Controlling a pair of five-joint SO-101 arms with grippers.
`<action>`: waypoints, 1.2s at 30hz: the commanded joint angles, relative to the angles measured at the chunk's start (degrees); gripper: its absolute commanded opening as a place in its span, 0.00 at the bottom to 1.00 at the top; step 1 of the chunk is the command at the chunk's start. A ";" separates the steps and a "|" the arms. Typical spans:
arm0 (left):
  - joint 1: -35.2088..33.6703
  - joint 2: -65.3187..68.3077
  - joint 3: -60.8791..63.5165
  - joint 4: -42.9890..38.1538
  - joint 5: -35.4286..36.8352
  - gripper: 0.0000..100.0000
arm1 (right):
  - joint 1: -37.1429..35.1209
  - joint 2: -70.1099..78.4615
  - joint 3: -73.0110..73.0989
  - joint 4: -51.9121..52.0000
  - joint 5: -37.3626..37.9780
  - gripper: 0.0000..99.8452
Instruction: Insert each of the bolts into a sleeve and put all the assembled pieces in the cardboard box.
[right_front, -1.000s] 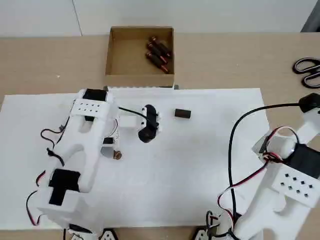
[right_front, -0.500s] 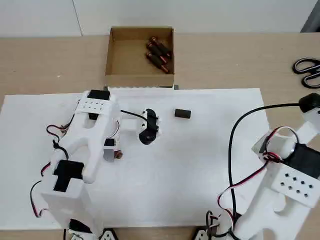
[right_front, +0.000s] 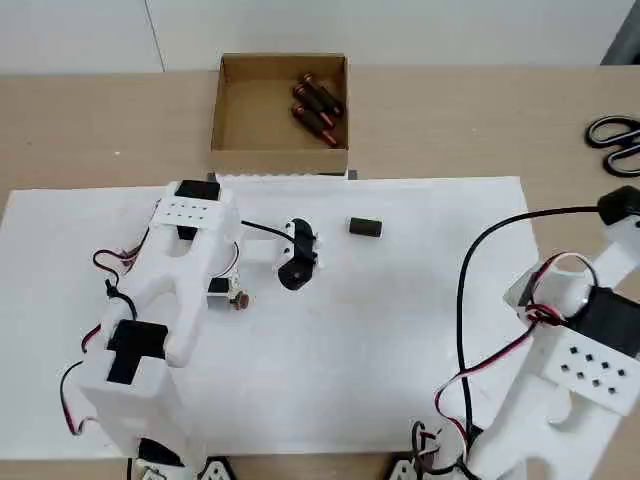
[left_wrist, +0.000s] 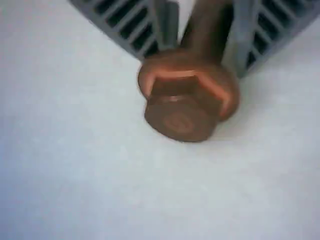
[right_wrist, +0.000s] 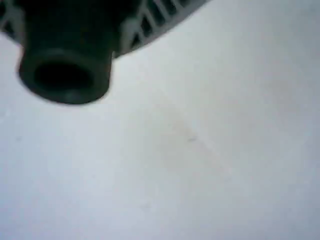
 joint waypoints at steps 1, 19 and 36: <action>0.88 -0.35 -2.68 1.41 -14.15 0.06 | 0.22 -1.45 -0.53 -0.57 0.18 0.00; 4.48 1.85 -8.04 8.00 -9.93 0.06 | 0.22 -1.54 -0.53 -0.48 0.09 0.00; 4.04 9.67 -9.36 8.35 -9.85 0.00 | 0.22 -1.54 -0.70 -0.66 0.09 0.00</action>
